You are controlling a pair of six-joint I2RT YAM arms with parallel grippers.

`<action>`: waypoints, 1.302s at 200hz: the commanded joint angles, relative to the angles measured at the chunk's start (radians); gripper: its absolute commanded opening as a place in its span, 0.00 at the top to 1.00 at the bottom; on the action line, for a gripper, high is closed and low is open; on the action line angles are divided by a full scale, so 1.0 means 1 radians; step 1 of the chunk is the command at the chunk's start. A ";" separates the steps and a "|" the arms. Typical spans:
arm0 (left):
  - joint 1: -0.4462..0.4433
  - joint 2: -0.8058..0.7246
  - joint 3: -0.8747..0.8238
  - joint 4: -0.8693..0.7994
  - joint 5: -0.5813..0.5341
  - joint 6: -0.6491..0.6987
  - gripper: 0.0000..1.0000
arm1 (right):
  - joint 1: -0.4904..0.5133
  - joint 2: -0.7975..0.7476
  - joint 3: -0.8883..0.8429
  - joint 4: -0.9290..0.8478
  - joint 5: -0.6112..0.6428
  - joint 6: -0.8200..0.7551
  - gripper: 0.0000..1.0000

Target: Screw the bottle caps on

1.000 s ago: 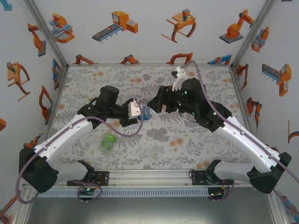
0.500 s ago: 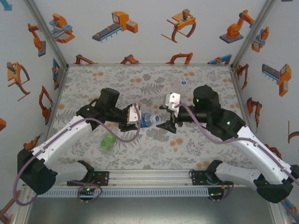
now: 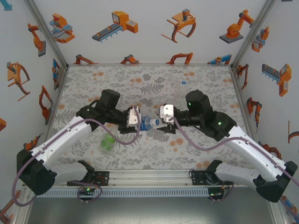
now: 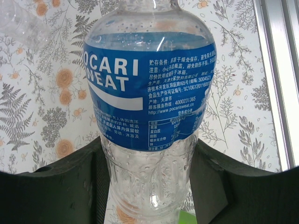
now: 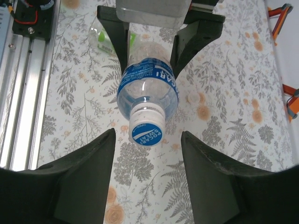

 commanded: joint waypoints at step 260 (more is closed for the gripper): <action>-0.007 0.023 0.042 0.070 -0.052 -0.037 1.00 | -0.052 0.183 -0.045 0.078 0.307 1.769 1.00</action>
